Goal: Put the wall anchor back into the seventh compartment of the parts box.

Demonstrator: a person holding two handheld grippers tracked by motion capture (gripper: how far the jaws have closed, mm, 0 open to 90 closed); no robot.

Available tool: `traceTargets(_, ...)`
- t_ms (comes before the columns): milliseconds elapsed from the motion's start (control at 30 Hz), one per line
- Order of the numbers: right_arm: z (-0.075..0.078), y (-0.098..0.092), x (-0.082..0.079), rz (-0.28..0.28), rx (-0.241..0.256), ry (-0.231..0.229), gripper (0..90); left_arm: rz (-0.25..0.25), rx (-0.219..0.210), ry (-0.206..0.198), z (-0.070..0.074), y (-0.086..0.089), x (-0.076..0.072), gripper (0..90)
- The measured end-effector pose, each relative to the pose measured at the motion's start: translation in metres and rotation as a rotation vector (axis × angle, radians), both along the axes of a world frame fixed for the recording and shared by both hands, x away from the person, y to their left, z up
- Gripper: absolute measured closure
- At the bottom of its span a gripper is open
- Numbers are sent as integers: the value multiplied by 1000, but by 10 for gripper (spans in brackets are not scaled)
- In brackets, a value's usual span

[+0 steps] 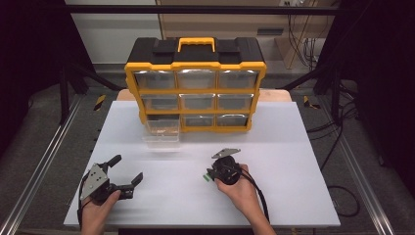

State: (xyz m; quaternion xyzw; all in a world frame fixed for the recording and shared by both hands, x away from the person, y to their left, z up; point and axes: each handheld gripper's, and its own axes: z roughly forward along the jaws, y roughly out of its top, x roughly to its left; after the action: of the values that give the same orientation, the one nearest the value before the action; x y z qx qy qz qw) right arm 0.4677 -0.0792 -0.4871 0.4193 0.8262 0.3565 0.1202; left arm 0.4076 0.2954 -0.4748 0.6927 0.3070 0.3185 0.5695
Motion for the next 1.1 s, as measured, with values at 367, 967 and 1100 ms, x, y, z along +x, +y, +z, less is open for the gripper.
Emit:
traceTargets(367,-3,1,2,-1,9,13,812,2,1,-2,0,0,0,11)
traceTargets(967,3,0,0,-7,59,-24,847,1,16,-3,0,-1,0,12)
traceTargets(1100,15,0,1,-10,110,-58,847,2,19,-4,0,-1,0,12)
